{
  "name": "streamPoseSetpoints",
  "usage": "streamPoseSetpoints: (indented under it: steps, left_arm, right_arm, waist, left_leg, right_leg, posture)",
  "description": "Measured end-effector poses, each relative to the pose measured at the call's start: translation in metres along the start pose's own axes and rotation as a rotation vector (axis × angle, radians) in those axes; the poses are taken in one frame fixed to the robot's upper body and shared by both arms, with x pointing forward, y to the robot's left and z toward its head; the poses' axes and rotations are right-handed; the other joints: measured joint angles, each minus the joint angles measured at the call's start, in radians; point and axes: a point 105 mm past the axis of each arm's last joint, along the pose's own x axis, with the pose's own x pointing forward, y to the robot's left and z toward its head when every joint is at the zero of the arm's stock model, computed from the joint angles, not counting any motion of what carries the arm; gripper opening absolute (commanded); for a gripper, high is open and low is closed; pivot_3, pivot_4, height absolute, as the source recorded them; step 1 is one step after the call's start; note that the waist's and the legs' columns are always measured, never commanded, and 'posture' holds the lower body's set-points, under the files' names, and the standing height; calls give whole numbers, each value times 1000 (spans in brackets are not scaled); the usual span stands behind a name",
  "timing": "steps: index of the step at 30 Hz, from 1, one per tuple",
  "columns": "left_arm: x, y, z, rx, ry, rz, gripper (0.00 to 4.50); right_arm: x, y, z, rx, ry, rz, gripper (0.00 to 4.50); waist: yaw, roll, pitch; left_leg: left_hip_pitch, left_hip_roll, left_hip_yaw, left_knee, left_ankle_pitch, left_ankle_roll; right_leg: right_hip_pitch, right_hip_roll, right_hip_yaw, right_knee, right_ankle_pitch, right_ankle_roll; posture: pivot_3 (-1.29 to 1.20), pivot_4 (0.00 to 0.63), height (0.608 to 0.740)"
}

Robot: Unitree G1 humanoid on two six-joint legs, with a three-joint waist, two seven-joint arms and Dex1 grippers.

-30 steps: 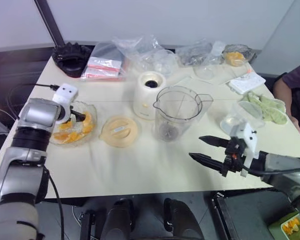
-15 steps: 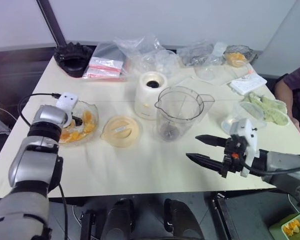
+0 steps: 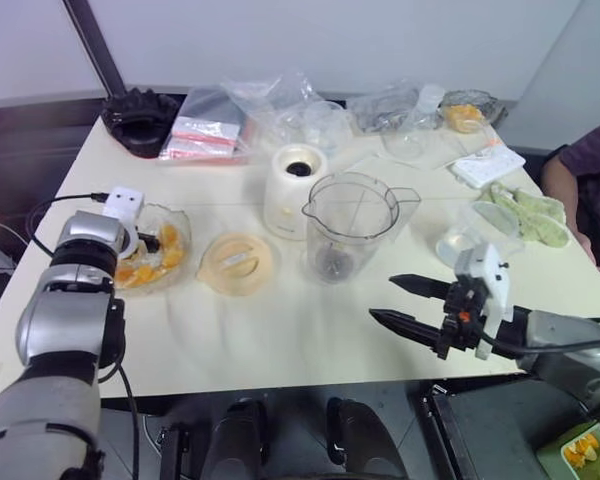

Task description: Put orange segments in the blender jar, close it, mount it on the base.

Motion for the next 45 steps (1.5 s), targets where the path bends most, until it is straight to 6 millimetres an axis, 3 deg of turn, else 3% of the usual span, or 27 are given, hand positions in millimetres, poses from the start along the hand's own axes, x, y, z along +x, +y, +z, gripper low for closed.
streamPoseSetpoints:
  steps: [12, 27, 32, 43, 45]
  left_arm:
    - [-12, 28, -14, -93, 84, 36, 4475]
    - [-33, 29, 7, -181, 42, 20, 4475]
    - [-26, 29, -14, -215, 90, 21, 4475]
    - [-11, 17, -18, -238, 70, 5, 4475]
    - [-10, 17, -18, -246, 69, 2, 3966]
  right_arm:
    - [3, 0, -6, 1, -4, -9, 3920]
    - [4, -1, -14, 29, 6, -12, 3920]
    - [5, 0, -18, 38, 13, -4, 3920]
    - [6, 0, -19, 33, 15, -1, 3920]
    - [5, -1, -19, 28, 16, -7, 3920]
  waist:
    - [-11, -1, 1]
    - [2, -2, 0]
    - [7, -3, 0]
    - [9, -3, 0]
    - [10, -3, 0]
  left_leg:
    - [-2, 0, 0, 0, 0, 0]
    - [-4, 0, 0, 0, 0, 0]
    - [-4, 0, 0, 0, 0, 0]
    - [-4, 0, 1, 0, 0, 0]
    - [-3, 0, 1, 0, 0, 0]
  right_leg:
    - [-4, 0, 0, 2, 0, 0]
    - [-4, -2, 0, -1, 0, 0]
    - [-4, -1, 0, -1, 0, 0]
    - [-4, -1, 0, 0, 0, 0]
    - [-3, -1, 0, 0, 0, 0]
  posture:
    - [0, 150, 740]
    - [0, 150, 740]
    - [0, 150, 740]
    - [0, 150, 740]
    - [0, 150, 740]
